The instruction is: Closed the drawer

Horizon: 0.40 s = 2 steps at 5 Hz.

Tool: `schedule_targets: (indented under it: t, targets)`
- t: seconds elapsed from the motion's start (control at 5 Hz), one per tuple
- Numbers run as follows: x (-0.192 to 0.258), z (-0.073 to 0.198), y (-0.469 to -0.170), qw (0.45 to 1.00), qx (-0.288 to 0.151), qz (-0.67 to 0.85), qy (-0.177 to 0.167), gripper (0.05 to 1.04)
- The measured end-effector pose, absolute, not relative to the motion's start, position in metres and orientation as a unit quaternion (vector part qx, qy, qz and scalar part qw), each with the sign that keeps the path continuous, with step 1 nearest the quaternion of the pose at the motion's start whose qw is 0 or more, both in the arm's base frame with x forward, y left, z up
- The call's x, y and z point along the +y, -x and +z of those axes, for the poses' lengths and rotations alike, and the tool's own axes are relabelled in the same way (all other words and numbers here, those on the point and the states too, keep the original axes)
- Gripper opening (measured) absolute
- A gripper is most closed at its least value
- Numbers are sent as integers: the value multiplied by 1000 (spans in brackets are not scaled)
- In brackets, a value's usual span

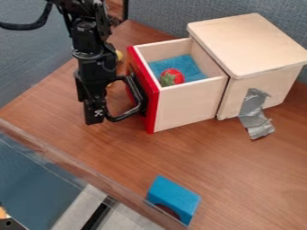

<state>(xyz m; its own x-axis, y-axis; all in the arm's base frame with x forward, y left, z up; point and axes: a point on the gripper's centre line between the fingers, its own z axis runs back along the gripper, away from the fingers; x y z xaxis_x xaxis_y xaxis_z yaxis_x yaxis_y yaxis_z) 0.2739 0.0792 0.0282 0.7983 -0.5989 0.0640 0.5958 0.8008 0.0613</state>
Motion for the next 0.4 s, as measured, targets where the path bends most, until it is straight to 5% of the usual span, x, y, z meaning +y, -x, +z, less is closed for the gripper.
schedule_targets:
  t: [0.4]
  targets:
    - [66,25,-285,945,-44,-323,-13,1001]
